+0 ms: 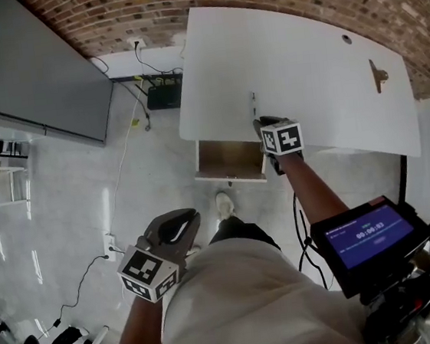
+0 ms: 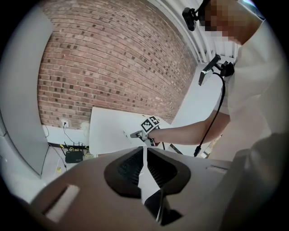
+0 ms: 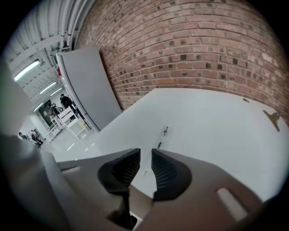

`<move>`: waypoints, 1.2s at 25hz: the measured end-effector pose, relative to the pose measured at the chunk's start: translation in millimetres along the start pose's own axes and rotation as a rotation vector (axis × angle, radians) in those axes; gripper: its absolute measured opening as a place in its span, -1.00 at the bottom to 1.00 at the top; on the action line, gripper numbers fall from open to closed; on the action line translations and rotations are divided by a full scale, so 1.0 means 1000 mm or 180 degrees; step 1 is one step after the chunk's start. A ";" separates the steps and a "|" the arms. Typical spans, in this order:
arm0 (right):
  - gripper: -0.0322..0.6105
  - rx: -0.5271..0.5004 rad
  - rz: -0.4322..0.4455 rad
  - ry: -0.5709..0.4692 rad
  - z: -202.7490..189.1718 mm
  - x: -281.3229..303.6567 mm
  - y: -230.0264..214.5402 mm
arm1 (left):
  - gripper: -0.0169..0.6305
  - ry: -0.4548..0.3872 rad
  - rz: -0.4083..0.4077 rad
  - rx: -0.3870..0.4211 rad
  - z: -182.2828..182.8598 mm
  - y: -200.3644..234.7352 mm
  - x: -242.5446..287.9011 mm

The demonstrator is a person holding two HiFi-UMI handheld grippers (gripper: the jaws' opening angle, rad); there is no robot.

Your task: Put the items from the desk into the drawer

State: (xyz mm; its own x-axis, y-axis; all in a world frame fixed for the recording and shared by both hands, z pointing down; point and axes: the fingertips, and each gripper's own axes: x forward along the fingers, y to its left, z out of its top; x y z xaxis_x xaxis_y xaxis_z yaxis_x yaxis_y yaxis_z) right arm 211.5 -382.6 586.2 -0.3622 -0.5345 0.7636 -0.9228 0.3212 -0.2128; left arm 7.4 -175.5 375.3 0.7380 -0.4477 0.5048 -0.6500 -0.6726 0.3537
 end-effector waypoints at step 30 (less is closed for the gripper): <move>-0.76 0.0601 -0.0197 0.0027 -0.004 0.038 -0.010 | -0.84 0.0041 0.0116 -0.0317 -0.027 0.029 -0.024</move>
State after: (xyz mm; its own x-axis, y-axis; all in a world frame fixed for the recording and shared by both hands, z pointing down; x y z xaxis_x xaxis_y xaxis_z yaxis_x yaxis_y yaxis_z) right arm 207.7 -403.0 620.5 -0.3035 -0.5418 0.7838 -0.9519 0.1350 -0.2752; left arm -33.9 -168.3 394.3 0.7116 -0.4629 0.5286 -0.6916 -0.5939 0.4110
